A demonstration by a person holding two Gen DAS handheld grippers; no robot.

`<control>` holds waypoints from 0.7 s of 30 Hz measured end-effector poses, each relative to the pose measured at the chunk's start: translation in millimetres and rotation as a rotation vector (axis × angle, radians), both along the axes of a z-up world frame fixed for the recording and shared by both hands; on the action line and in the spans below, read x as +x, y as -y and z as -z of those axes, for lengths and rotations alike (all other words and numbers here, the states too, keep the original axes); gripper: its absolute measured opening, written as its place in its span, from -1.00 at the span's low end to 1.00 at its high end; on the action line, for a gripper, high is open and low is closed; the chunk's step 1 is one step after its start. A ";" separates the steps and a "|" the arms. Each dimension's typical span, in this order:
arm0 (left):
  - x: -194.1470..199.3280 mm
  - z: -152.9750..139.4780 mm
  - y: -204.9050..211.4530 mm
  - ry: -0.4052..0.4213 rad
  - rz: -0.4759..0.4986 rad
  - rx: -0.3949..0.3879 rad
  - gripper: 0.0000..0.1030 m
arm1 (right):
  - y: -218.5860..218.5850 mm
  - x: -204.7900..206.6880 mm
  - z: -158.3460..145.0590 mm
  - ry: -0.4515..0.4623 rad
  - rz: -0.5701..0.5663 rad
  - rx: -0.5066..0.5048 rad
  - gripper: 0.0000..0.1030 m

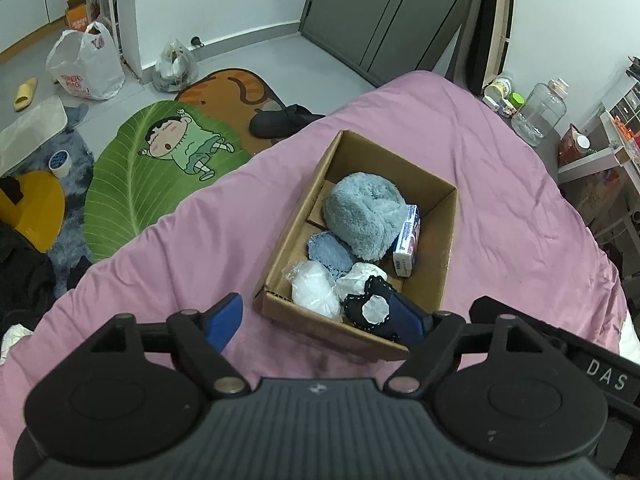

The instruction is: Organize soft objects

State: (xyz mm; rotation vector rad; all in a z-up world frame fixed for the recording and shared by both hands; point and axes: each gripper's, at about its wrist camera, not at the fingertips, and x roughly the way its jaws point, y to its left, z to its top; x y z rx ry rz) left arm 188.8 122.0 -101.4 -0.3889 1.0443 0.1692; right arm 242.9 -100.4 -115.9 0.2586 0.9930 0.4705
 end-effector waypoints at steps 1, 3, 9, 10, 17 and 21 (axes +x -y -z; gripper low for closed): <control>-2.5 -2.5 0.7 0.002 -0.005 0.002 0.55 | 1.3 -0.7 -1.0 -0.001 0.001 0.003 -0.03; -7.3 -8.1 2.5 0.009 -0.009 0.007 0.56 | 5.4 -1.7 -4.5 0.001 0.004 0.010 -0.03; -21.2 -29.0 11.0 0.027 -0.004 0.044 0.71 | 18.5 -8.7 -20.8 0.038 0.013 0.023 0.19; -23.4 -31.8 12.4 0.029 -0.005 0.050 0.72 | 20.1 -9.7 -23.4 0.045 0.010 0.027 0.20; -40.0 -45.3 20.9 0.042 -0.043 0.081 0.75 | 27.8 -22.1 -39.0 0.100 -0.016 0.031 0.48; -50.1 -50.4 26.9 0.063 -0.056 0.091 0.82 | 31.8 -32.3 -46.1 0.146 -0.038 -0.006 0.63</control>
